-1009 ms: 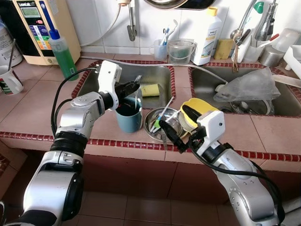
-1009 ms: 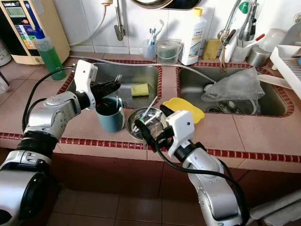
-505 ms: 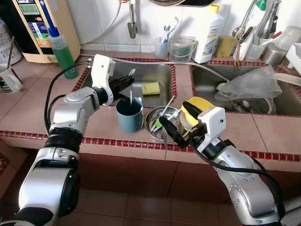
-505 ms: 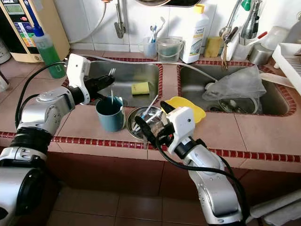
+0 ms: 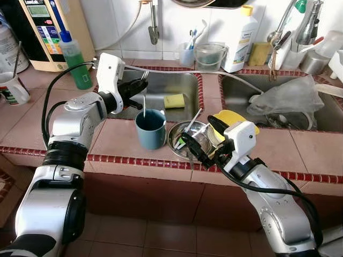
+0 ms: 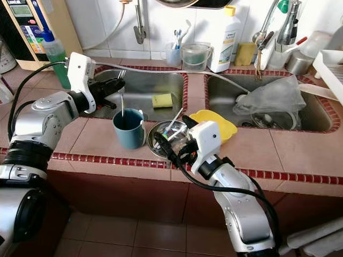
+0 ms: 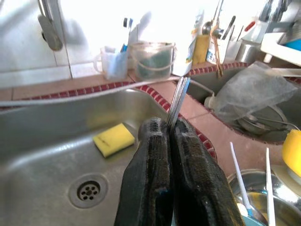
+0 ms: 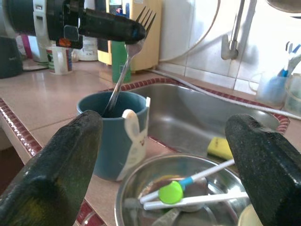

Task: Kitchen organization

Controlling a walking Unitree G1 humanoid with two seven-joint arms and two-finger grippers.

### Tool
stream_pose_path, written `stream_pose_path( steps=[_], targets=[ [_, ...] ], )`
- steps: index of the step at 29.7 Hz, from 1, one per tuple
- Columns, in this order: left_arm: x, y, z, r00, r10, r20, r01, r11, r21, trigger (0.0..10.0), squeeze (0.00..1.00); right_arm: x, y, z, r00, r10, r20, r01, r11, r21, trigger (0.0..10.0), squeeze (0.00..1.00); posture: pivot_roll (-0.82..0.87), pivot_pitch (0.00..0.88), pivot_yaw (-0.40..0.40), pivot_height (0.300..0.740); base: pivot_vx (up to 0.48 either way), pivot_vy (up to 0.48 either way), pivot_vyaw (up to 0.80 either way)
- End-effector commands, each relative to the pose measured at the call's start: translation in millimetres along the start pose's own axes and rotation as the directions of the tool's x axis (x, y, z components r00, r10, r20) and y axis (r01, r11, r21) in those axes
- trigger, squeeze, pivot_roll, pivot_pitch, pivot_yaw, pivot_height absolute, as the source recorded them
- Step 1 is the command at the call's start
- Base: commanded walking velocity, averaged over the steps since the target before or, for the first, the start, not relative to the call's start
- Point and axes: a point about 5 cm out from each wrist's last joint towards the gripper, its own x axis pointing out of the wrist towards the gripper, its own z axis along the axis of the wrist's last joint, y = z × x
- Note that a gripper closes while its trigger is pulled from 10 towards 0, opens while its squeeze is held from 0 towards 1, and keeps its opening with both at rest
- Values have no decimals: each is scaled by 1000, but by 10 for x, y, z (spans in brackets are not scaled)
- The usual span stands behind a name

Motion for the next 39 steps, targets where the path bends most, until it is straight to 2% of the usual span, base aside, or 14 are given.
stream_pose_path(
  steps=[1,13,23,27,30,32,34,39],
  targets=[
    [-24,-1,295,998,-24,66,22,999,41,10000,0,28,-8,12,1000,7,5,-7,1000,-9,10000,0,-60,14,37,740,0,0,0],
    [-70,-34,648,987,-38,155,26,996,80,10000,0,52,-12,-2,1000,18,8,-18,1000,-11,10000,0,-51,9,33,740,0,0,0],
    [-88,-14,809,972,4,236,-24,996,81,10000,0,84,-28,25,1000,5,31,-5,1000,-6,10000,0,-52,5,36,740,0,0,0],
    [-82,-4,795,959,47,280,-74,994,85,10000,0,93,-79,62,997,-50,62,50,999,-1,10000,0,-56,3,39,740,0,0,0],
    [-72,-28,682,947,97,305,-127,989,77,10000,0,98,-149,131,983,-142,115,140,990,27,10000,0,-65,1,43,740,0,0,0],
    [-91,-22,581,928,153,339,-200,974,110,10000,0,91,-189,191,967,-199,158,195,980,40,10000,0,-68,0,44,740,0,0,0],
    [-104,-5,502,924,183,336,-217,974,67,10000,0,87,-211,217,959,-224,172,218,975,51,10000,0,-69,0,43,740,0,0,0],
    [-128,-20,344,912,229,339,-258,965,41,10000,0,88,-264,267,944,-264,200,257,964,62,10000,0,-69,0,42,740,0,0,0]
  ],
)
